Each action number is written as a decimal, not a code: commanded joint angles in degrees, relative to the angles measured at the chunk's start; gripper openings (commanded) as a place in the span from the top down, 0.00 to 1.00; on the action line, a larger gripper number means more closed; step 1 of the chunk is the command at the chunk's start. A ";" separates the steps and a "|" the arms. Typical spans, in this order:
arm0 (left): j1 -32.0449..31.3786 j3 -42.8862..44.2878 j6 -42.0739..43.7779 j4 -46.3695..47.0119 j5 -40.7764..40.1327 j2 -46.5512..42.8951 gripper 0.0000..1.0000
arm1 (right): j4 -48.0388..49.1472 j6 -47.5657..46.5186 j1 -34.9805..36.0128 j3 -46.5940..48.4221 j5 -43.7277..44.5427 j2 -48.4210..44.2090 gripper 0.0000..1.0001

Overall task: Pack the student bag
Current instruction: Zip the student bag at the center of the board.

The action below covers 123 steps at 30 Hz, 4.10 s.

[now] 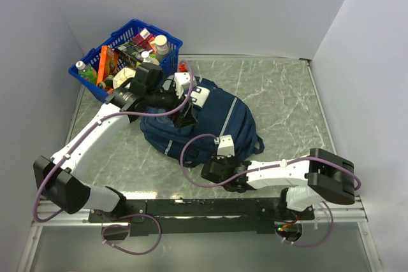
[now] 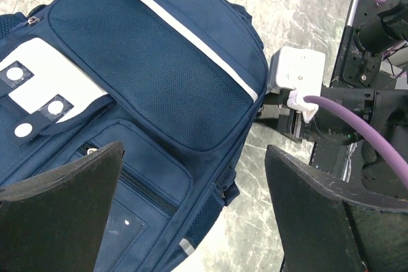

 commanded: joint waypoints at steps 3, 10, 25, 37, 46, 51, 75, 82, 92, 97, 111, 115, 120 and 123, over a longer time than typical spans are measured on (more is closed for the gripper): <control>0.14 2.49 -0.68 0.13 0.74 -1.04 0.04 | 1.87 4.36 1.38 -0.98 0.00 1.51 0.50; 0.05 1.97 -1.56 0.56 -0.14 -1.31 0.04 | 3.19 5.50 1.39 -3.00 0.53 -2.25 0.80; -9.26 -4.80 4.50 -9.27 1.26 -4.47 0.01 | -6.99 1.37 0.95 -6.18 -14.40 -38.20 1.00; -20.07 -16.22 11.45 -5.51 -1.63 -10.90 0.02 | -8.94 0.58 0.95 -2.92 -18.46 -39.26 1.00; -25.00 -25.72 3.89 17.87 -9.45 -7.74 0.03 | -8.24 -0.91 0.95 -0.81 -21.18 -40.41 1.00; -27.11 -25.63 3.89 23.58 -11.74 -5.10 0.03 | -5.96 -2.14 0.95 0.24 -24.69 -39.97 1.00; -34.93 -29.32 11.44 28.96 -29.58 -4.82 0.99 | -8.73 -8.65 -3.52 7.89 -36.82 -40.75 1.00; -34.93 -30.47 13.02 24.48 -29.15 -7.63 0.99 | -25.36 -8.38 -13.55 7.10 -37.71 -46.81 1.00; -34.84 -31.17 16.28 11.91 -27.12 -12.99 0.99 | -35.92 -10.14 -20.58 8.51 -35.59 -47.00 1.00; -34.58 -29.94 15.05 10.06 -26.95 -13.96 0.99 | -32.06 -12.25 -21.38 8.33 -38.32 -46.47 1.00; -30.81 -17.82 3.46 22.18 -28.35 -5.63 0.99 | -24.50 -8.29 -6.70 7.36 -24.63 -48.58 0.36; -26.94 -10.09 -2.44 21.67 -25.91 -0.18 0.99 | -21.69 -11.80 -6.70 7.89 -22.86 -47.09 0.34; -26.85 -6.03 -1.74 18.15 -23.17 2.47 0.99 | -17.92 -15.23 -7.31 8.42 -18.55 -43.31 0.36; -26.85 -6.30 -1.48 18.41 -22.20 2.38 0.99 | -15.71 -17.70 -8.80 7.63 -18.20 -41.73 0.37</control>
